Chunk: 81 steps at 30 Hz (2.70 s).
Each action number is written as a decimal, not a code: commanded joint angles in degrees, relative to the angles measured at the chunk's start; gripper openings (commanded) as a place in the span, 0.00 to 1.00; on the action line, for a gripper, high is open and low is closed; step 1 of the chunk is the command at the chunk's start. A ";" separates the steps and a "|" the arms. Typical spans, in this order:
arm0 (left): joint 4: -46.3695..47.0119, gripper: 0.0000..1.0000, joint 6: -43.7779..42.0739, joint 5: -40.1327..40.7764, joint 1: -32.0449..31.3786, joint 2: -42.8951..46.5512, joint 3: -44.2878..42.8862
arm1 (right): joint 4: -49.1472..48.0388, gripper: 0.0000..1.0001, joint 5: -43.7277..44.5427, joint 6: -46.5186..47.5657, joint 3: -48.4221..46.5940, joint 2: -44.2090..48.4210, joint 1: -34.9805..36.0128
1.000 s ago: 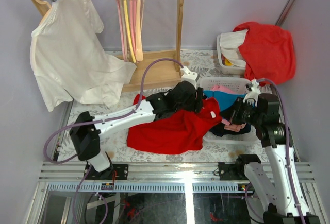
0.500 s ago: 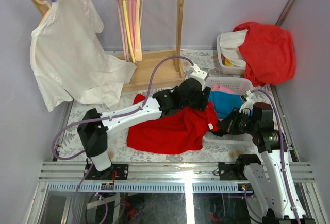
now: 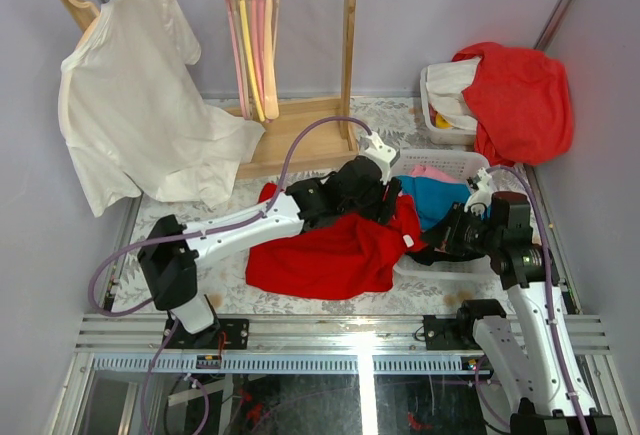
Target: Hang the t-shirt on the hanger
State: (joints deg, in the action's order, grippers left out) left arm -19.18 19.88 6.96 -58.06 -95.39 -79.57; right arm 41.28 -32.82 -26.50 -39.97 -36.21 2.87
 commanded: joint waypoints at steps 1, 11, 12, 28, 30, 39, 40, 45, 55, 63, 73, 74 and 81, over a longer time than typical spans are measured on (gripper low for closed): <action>0.59 0.60 -3.05 -1.48 0.23 -0.14 -0.21 | -1.23 0.00 -3.15 -1.18 -4.17 -1.53 -0.28; -1.75 0.55 -7.97 2.26 0.76 -6.38 -8.70 | -2.12 0.00 -4.41 -1.18 -5.95 -3.65 -0.24; -2.34 0.55 -8.27 3.08 1.15 -6.32 -9.21 | -2.08 0.00 -4.45 -1.12 -6.06 -3.64 -0.24; -0.05 0.55 -7.73 -9.88 4.47 -4.15 -8.56 | -3.12 0.00 -5.24 -1.44 -5.64 -3.70 -0.24; 0.98 0.55 -7.60 -11.36 4.36 -3.16 -7.26 | -3.26 0.00 -5.30 -1.45 -5.74 -3.73 -0.24; 2.21 0.55 -8.41 -9.39 3.70 -3.80 -6.72 | -5.14 0.00 -6.22 -2.41 -4.99 -4.33 -0.24; 2.18 0.55 -8.52 -9.24 3.64 -4.60 -7.45 | -5.15 0.00 -6.21 -2.41 -5.03 -4.36 -0.28; 2.13 0.55 -8.89 -9.16 3.58 -7.76 -11.41 | -4.98 0.00 -6.28 -2.24 -5.21 -4.40 -0.24; 0.47 0.54 -9.89 -7.09 3.65 -11.43 -14.57 | -5.49 0.00 -6.92 -2.15 -5.12 -4.90 -0.24; 0.55 0.50 -10.60 -7.37 3.72 -9.97 -10.44 | -6.03 0.00 -7.67 -2.01 -6.49 -6.60 -0.26; 2.61 0.49 -10.34 -6.85 3.66 -9.30 -6.21 | -5.62 0.00 -8.21 -2.15 -7.08 -6.24 -0.24; 2.58 0.49 -10.38 -6.61 3.66 -9.57 -6.21 | -5.74 0.00 -8.42 -2.22 -7.06 -6.32 -0.24; 3.60 0.46 -10.16 -7.11 3.81 -9.26 -5.69 | -6.83 0.00 -9.04 -3.18 -7.29 -6.15 -0.24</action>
State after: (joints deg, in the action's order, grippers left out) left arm -18.87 10.55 -0.38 -54.28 -106.06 -86.19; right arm 36.27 -38.74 -27.42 -44.53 -42.98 2.87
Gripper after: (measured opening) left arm 0.464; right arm 0.010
